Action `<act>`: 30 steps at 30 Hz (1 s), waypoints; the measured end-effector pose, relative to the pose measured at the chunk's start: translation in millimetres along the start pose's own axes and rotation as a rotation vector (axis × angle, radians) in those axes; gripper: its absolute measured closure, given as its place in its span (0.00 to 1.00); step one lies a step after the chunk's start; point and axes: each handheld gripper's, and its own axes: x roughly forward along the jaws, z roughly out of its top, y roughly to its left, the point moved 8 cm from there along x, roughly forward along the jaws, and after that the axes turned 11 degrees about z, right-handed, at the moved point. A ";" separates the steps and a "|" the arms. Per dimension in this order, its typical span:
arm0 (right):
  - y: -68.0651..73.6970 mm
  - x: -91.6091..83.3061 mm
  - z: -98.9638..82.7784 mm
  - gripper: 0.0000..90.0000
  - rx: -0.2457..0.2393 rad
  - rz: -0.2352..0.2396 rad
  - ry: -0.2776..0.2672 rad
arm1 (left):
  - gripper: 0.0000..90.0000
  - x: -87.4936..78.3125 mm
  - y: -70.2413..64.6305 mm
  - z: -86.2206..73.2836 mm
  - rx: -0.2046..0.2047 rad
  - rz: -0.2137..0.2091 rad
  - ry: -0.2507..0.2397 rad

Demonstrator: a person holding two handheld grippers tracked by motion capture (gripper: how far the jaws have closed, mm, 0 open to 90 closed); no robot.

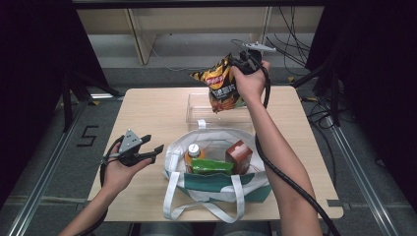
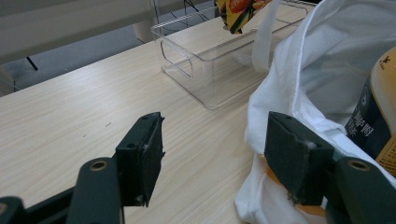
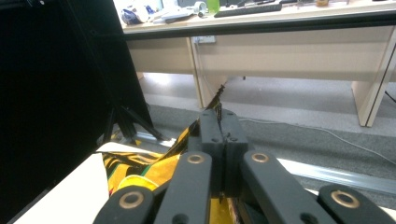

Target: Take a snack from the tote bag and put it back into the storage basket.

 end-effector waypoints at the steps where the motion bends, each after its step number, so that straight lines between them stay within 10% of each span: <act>1: -1.4 0.8 -0.4 1.00 -0.015 0.004 0.007 | 0.41 -0.1 0.1 0.1 -0.001 0.000 0.000; 30: -3.2 20.9 -7.2 1.00 0.032 0.009 0.053 | 0.41 -0.5 0.9 -0.2 0.003 0.002 0.002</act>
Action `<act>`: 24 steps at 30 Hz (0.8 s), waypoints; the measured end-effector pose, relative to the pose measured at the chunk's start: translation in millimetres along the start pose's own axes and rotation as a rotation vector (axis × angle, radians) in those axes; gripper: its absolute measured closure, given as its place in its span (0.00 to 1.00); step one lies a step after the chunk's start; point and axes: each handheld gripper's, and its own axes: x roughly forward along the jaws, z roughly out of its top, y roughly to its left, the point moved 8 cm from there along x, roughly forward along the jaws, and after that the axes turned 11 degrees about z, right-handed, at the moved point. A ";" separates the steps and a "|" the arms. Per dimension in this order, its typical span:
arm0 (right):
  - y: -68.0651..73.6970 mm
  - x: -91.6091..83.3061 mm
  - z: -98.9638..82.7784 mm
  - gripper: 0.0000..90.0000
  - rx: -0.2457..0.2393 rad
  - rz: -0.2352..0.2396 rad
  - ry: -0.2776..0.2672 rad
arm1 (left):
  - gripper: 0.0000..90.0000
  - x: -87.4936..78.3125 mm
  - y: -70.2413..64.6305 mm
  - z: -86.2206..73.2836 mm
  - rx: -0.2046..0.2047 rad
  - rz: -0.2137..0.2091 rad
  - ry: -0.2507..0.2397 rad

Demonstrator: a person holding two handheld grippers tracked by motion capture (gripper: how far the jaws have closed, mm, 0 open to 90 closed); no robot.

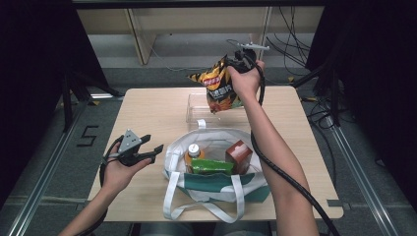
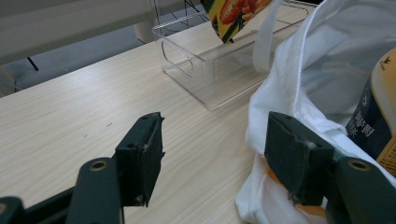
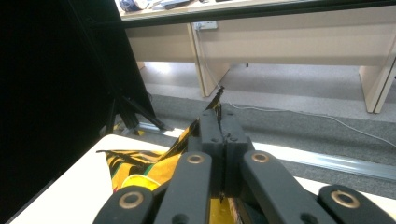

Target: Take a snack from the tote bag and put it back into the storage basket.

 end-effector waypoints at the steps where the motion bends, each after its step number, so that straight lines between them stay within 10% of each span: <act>1: 0.2 0.5 -0.5 1.00 0.001 0.001 0.004 | 0.41 0.0 0.1 -0.2 0.000 0.001 0.001; 24: -9.2 14.1 -12.7 1.00 0.013 0.003 0.067 | 0.41 0.0 -0.3 -0.3 -0.002 0.001 -0.002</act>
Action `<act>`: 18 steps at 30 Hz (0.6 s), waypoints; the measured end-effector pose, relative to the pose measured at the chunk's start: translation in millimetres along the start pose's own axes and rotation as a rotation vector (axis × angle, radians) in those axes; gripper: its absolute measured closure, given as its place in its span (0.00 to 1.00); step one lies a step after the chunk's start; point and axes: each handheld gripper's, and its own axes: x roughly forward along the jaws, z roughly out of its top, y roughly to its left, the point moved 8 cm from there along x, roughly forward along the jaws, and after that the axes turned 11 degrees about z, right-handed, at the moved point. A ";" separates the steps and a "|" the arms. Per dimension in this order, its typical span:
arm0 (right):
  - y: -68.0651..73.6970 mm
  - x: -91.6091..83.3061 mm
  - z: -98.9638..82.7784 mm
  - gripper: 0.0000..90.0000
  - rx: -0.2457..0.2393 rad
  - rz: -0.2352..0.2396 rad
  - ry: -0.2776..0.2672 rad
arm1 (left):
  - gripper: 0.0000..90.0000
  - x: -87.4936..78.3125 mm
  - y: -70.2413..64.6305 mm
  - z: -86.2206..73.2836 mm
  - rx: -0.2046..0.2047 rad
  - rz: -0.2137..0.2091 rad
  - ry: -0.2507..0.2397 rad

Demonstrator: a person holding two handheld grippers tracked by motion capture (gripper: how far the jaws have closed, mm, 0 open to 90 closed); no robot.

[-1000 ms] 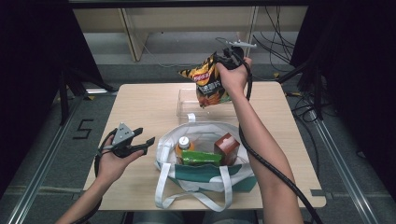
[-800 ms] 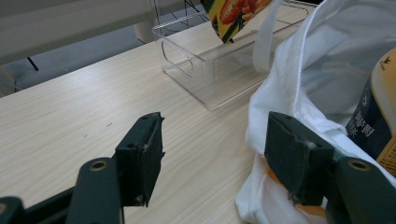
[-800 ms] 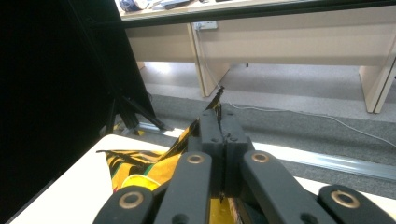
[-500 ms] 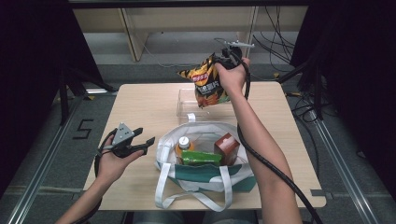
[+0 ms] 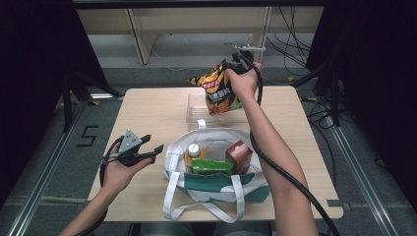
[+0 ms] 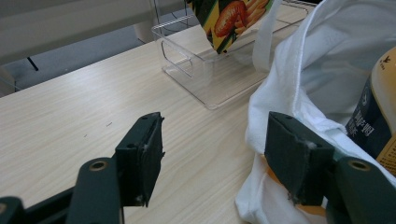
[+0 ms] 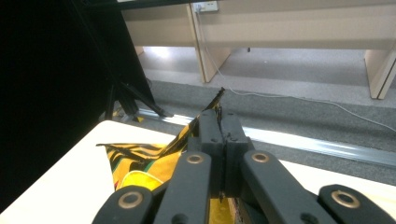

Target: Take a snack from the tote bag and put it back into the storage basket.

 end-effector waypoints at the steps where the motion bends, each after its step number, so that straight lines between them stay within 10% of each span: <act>1: -1.1 0.5 -0.6 1.00 0.002 0.000 0.001 | 0.41 0.0 0.1 -0.2 0.002 0.000 0.001; 18: -20.0 0.0 -10.7 1.00 0.004 -0.027 0.046 | 0.41 0.5 -1.4 -0.3 -0.002 -0.005 -0.003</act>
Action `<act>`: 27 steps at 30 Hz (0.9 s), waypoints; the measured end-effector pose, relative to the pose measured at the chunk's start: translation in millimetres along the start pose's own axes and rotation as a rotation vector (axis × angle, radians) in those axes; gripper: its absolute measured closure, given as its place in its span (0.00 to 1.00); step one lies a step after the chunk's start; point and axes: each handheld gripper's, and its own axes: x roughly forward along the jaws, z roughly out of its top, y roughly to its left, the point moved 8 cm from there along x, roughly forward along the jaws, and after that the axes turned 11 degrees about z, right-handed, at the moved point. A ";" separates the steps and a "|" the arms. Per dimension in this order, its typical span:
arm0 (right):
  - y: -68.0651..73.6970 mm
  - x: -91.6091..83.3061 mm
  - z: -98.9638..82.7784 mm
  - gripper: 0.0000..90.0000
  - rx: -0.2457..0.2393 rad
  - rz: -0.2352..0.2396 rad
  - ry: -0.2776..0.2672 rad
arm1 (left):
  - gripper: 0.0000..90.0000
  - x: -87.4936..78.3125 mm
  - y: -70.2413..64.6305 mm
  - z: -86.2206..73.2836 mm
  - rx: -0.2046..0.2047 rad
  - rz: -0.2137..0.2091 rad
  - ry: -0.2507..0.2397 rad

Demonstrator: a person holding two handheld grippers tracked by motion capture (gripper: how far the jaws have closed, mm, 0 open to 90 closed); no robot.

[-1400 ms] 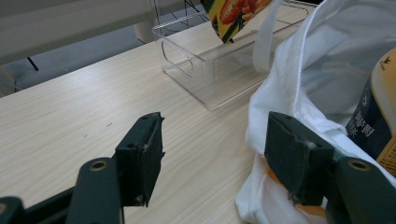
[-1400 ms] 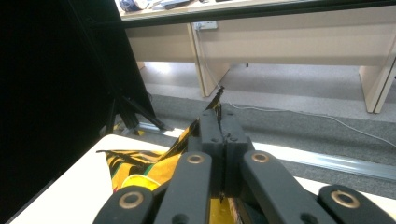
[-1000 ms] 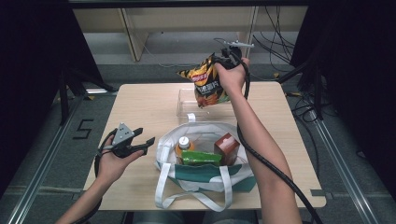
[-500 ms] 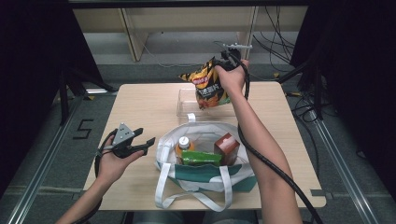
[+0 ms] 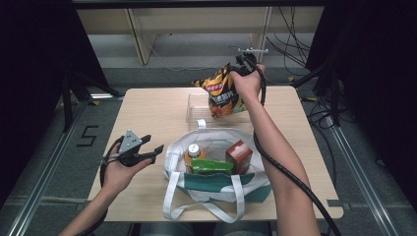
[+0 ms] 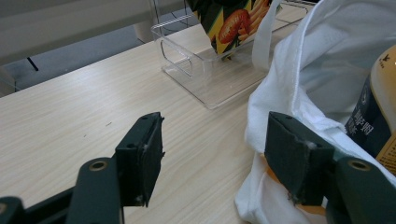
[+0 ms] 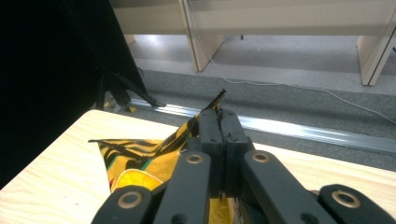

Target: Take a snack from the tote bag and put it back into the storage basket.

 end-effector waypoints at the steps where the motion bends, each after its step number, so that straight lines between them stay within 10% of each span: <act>1: 0.0 -0.1 -1.2 1.00 0.026 -0.002 -0.005 | 0.41 0.0 -0.3 0.0 -0.003 -0.001 0.000; 27: -25.1 -5.7 -8.6 0.99 0.055 -0.025 0.006 | 0.41 -1.7 0.2 0.6 0.007 0.008 0.005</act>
